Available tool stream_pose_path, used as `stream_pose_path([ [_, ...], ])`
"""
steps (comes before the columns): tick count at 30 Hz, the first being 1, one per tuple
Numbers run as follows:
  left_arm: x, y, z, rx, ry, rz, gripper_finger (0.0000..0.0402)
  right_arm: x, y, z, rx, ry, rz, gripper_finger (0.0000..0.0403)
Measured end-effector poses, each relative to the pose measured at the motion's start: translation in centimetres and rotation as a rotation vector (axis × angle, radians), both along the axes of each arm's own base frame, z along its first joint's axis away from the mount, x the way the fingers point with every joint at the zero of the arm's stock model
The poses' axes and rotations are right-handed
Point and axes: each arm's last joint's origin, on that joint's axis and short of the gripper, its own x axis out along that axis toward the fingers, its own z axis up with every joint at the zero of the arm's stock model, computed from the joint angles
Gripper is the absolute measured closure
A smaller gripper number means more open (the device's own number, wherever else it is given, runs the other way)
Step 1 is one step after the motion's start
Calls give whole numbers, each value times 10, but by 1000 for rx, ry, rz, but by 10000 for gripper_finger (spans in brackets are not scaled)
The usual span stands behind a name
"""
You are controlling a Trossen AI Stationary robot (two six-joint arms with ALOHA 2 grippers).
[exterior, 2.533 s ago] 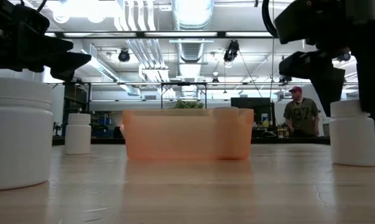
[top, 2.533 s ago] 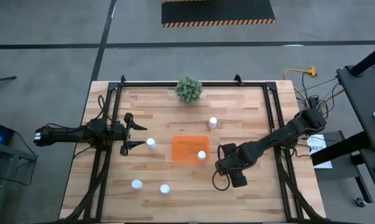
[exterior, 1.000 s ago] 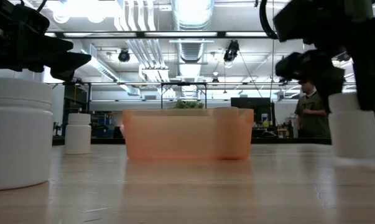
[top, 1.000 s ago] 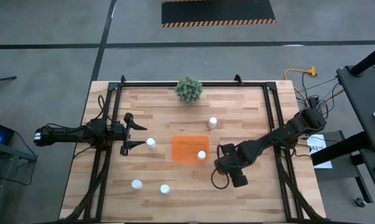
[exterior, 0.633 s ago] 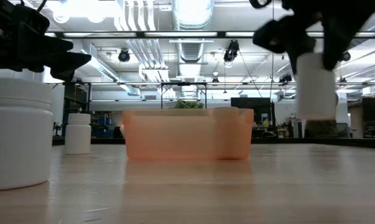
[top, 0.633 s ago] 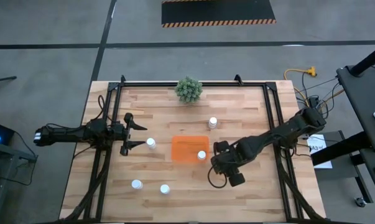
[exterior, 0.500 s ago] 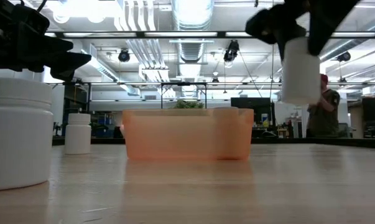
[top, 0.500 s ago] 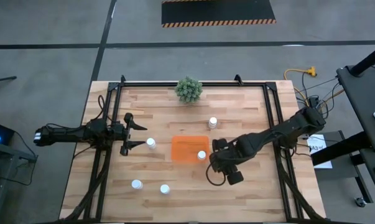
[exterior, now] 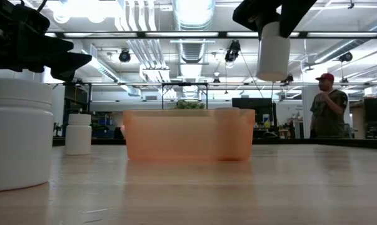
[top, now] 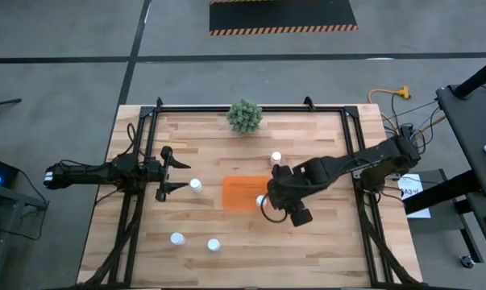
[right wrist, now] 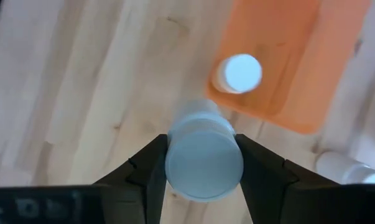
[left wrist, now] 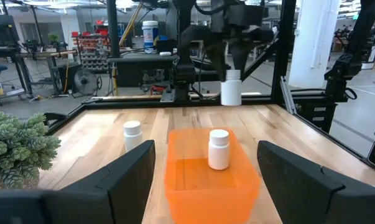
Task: Pick and place pill bottles into a basket
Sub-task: Put the white medicine bottle into the orange bin
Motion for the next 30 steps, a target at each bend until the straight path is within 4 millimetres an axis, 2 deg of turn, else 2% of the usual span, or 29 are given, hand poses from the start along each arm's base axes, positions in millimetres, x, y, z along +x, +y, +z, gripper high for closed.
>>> stream_pose_path([
  [11,0,0,0,0,0,0,136,8,-35,4,-31,-14,-5,248],
  [16,0,0,0,0,0,0,136,21,-49,-1,-44,-8,-8,250],
  [20,0,0,0,0,1,0,136,36,-55,-6,-59,4,18,250],
  [25,0,0,0,0,1,0,136,48,-61,1,-63,-25,20,251],
  [30,0,0,0,0,-1,0,136,56,-65,-8,-72,8,32,250],
])
